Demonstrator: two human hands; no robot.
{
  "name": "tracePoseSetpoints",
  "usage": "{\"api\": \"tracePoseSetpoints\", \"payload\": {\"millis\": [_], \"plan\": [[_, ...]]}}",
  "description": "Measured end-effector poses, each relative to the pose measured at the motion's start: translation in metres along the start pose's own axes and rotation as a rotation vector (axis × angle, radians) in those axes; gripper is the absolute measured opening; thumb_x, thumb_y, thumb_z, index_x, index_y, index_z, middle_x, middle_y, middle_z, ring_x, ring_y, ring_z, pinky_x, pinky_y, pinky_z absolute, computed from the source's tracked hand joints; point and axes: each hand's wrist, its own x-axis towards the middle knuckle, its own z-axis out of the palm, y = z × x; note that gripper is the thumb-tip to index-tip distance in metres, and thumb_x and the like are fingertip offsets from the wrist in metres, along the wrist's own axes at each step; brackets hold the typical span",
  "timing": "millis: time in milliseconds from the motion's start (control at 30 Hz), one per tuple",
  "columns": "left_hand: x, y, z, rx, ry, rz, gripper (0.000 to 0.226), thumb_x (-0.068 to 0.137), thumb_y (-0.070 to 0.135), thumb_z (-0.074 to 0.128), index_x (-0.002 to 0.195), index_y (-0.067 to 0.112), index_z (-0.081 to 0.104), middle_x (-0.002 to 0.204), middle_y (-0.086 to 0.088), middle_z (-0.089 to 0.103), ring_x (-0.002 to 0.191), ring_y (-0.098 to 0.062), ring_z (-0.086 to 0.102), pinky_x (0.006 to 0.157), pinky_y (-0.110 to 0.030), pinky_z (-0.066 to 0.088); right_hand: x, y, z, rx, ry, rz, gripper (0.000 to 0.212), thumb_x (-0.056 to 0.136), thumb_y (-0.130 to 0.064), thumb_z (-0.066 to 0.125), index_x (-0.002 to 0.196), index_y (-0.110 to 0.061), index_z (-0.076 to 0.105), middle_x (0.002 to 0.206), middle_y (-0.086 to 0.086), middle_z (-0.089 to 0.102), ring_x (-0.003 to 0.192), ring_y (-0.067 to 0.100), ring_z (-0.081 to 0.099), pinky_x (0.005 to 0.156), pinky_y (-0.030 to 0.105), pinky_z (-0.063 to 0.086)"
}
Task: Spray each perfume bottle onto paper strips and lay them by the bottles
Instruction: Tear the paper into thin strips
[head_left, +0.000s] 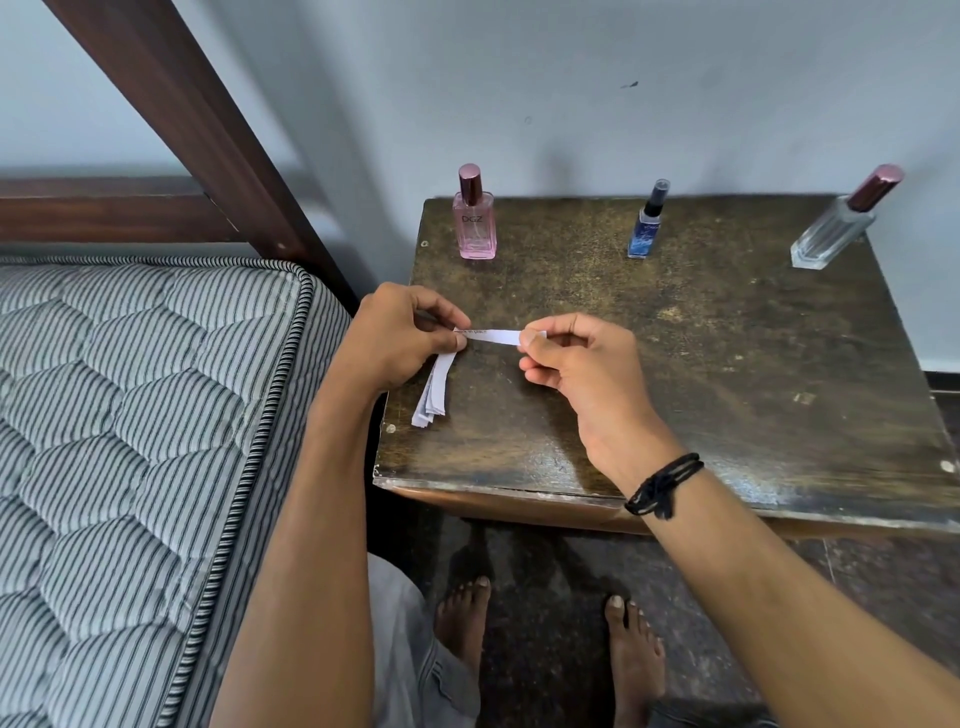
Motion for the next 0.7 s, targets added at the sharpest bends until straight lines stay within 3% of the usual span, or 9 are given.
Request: {"api": "tracePoseSetpoints", "payload": {"millis": [167,533,700], "plan": [[-0.0001,0.0002,-0.0001,0.000,0.007,-0.007,0.017,0.076,0.007,0.085,0.086,0.019,0.078,0.079,0.002,0.076,0.076,-0.005,0.072,0.082,-0.023,0.056,-0.0004,-0.0002,0.0003,-0.002,0.004,0.003,0.008,0.091,0.005,0.073,0.091,-0.004,0.074,0.081,0.011,0.072,0.066,0.013,0.068,0.065,0.021,0.058],[-0.0009,0.0021,0.0006,0.018,0.007,-0.008,0.018,0.077,0.007,0.084,0.085,0.021,0.077,0.076,0.005,0.075,0.069,0.004,0.068,0.070,-0.008,0.049,-0.0017,-0.0003,0.0004,0.003,0.014,0.000,0.008,0.091,0.005,0.072,0.091,-0.002,0.074,0.081,0.011,0.072,0.064,0.011,0.068,0.064,0.021,0.058],[-0.0011,0.0032,0.0002,0.024,0.011,-0.012,0.018,0.077,0.008,0.084,0.085,0.022,0.077,0.078,0.004,0.075,0.070,0.003,0.068,0.071,-0.009,0.050,-0.0026,0.0000,0.0013,0.006,0.023,-0.003,0.009,0.092,0.006,0.071,0.091,-0.003,0.074,0.079,0.009,0.072,0.064,0.011,0.068,0.064,0.021,0.058]]}}
